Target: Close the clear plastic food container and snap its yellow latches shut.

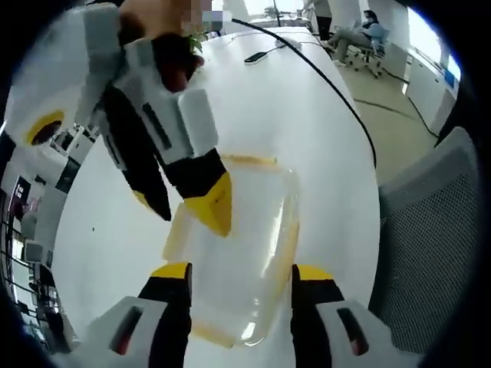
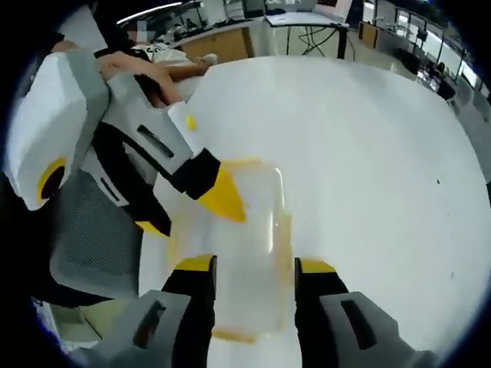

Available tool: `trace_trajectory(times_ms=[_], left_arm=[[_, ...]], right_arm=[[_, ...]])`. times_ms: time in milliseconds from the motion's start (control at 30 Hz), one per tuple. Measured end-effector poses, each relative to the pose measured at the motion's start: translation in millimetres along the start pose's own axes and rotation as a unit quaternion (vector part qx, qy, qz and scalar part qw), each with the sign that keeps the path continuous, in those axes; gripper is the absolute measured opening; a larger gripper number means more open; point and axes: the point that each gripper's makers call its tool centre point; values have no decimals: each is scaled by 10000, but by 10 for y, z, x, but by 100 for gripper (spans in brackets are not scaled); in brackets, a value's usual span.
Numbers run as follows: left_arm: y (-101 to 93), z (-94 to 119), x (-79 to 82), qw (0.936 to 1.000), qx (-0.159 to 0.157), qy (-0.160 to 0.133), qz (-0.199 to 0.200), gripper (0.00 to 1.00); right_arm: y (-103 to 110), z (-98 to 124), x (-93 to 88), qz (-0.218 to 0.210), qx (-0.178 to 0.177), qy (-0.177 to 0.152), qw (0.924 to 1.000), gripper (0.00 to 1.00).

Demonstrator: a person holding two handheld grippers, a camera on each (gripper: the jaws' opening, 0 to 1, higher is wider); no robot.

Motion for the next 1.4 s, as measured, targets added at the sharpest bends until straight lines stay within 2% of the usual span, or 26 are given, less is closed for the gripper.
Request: trace_trajectory(times_ms=[67,100,200,233,367,533,633,733,800,833,900,967,1033,1200,1400], left_arm=[[13,20,-18,10000,-33,46,74,61],[15,25,-30,9999,-64,61,94,64],[23,60,-56,9998,-187,91,70,64],[21,68,-61,9997,-227,92,73,67],[18,90,-114,9989,-417,161,108,76],[34,87,-231,9974,-625,367,31,83],[121,61,-279,9967,-593,504,-213,92],[142,61,-310,9948,-752,635,-281,94],[187,43,-366,9939,-749,776,-241,98],[174,49,-414,9920,-843,916,-231,98],[192,18,-420,9916,-847,921,-314,99],[170,7,-455,9898,-939,1017,-338,99],[156,-13,-479,9886,-990,1058,-419,99],[126,-68,-513,9871,-1045,1111,-489,99],[101,-142,-514,9859,-1083,1135,-588,97]], right_arm=[[4,60,-16,-233,-73,-143,9996,51],[20,114,-85,-231,-59,-59,9997,52],[64,187,-197,-110,-190,-30,9998,57],[81,202,-228,-103,-214,-21,9997,61],[140,222,-324,124,-445,-2,9989,83],[256,200,-421,477,-462,248,9975,90],[319,160,-450,572,-462,376,9966,94],[325,138,-494,741,-519,582,9942,97],[314,142,-565,921,-556,914,9900,97],[277,124,-559,1061,-663,937,9877,99],[273,102,-592,1071,-680,1026,9866,97],[264,79,-600,1019,-712,1019,9870,97],[237,83,-579,1036,-804,988,9864,91],[210,65,-541,1035,-920,950,9858,89],[232,42,-681,1033,-774,1162,9848,87]])
Point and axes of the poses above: the point that each gripper's makers call its tool centre point, and the gripper's own axes: z roughly backward along the fingers, y roughly to its left, x roughly out of its top, and after that the axes turned 14 degrees about -y, right-handed
